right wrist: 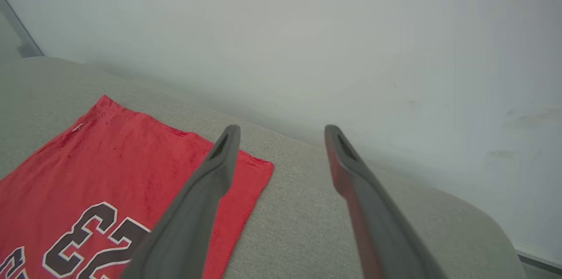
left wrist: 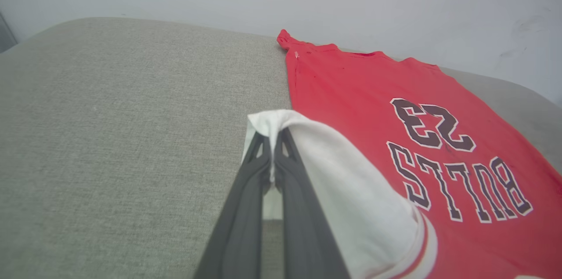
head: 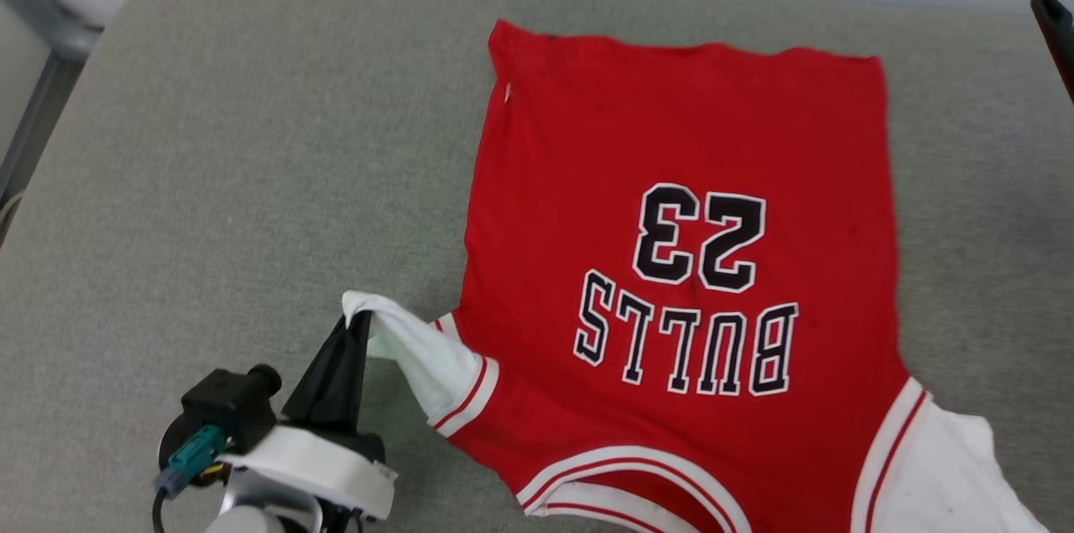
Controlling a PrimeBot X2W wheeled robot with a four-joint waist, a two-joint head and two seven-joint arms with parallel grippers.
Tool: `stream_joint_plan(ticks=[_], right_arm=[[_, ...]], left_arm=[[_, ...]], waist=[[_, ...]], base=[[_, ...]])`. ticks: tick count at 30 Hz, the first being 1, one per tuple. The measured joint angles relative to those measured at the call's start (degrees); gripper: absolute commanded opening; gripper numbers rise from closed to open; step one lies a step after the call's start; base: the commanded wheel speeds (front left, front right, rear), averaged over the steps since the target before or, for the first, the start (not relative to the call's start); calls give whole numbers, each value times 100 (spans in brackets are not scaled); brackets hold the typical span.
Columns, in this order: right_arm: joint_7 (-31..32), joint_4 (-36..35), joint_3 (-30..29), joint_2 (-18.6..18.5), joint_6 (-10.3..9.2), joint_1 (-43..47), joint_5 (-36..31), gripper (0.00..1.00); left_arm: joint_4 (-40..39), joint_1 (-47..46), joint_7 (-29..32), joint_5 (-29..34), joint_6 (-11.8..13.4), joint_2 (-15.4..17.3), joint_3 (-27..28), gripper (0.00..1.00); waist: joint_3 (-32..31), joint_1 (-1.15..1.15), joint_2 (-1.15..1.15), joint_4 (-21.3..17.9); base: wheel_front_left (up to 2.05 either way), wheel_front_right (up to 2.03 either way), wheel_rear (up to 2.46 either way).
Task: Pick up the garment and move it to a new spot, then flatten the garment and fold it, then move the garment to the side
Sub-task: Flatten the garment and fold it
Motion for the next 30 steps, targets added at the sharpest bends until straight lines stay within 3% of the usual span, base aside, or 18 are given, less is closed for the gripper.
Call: stream_joint_plan(ticks=[9, 16, 30], right_arm=[[2563, 1071, 621, -189, -1, -1634, 405, 100], [3381, 1655, 907, -325, -1, -2302, 171, 100], [3415, 2250, 946, -387, -2, -2369, -68, 100]], left_arm=[[-148, -528, -70, 211, -190, -331, -89, 0], [-322, -769, -80, 361, -332, -535, -31, 0], [-396, -964, -89, 686, -736, -1011, 290, 0]], waist=[[868, 0, 0, 445], [1449, 0, 0, 742], [2057, -2, 0, 1097]], base=[[0, 0, 0], [0, 0, 0], [0, 0, 0]])
